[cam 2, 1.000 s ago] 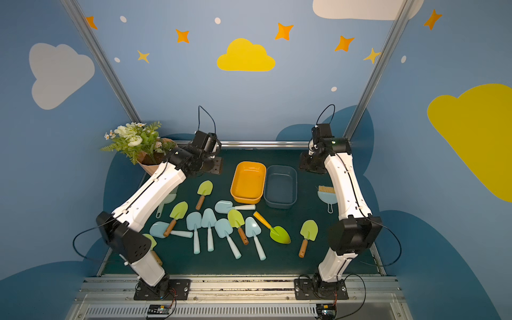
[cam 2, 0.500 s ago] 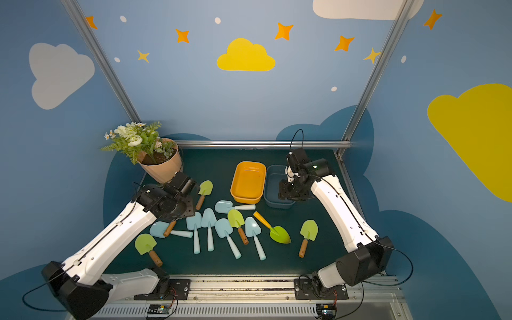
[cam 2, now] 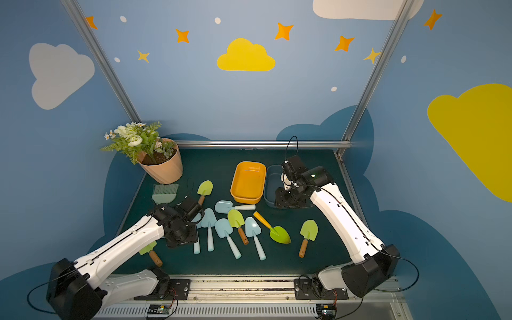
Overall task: Sort the small shovels by color and place them into the storage box
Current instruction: Pick up the shovel from the center of the board.
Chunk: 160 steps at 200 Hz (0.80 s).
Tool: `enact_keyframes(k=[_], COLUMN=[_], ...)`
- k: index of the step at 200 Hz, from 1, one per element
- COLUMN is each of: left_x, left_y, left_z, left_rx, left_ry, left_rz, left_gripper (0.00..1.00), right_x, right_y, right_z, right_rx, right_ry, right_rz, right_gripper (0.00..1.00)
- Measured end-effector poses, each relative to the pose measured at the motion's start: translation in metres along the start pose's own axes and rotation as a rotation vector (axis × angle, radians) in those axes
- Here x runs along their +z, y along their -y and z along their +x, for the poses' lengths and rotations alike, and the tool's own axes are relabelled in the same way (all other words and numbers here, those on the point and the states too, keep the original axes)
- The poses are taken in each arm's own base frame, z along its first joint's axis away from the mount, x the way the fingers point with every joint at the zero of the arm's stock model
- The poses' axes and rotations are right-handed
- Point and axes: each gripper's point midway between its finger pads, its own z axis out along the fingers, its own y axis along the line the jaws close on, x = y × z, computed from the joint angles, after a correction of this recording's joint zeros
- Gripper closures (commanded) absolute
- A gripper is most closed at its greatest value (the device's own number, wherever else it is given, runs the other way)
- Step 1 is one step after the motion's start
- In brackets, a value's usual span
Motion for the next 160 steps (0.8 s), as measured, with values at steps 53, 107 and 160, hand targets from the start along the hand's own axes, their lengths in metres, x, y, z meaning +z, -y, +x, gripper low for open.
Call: enact_keyframes(k=[53,107,160], left_x=[0.026,0.045,0.058], left_y=[0.009,0.018,0.021], left_z=[0.012,0.009,0.006], left_rx=[0.011,0.023,0.043], left_ry=[-0.063,-0.098,-0.123], left_rz=[0.029,0.008,-0.019], left_gripper=[0.49,0.5,0.54], right_x=[0.004,0.004,0.004], right_y=[0.002,0.001,0.001], right_z=[0.003,0.003,0.004], right_rx=[0.0,-0.006,-0.015], right_ry=[-0.014,-0.015,-0.016], right_rz=[0.006,0.005,0.005], right_gripper=[0.43,0.43,0.43])
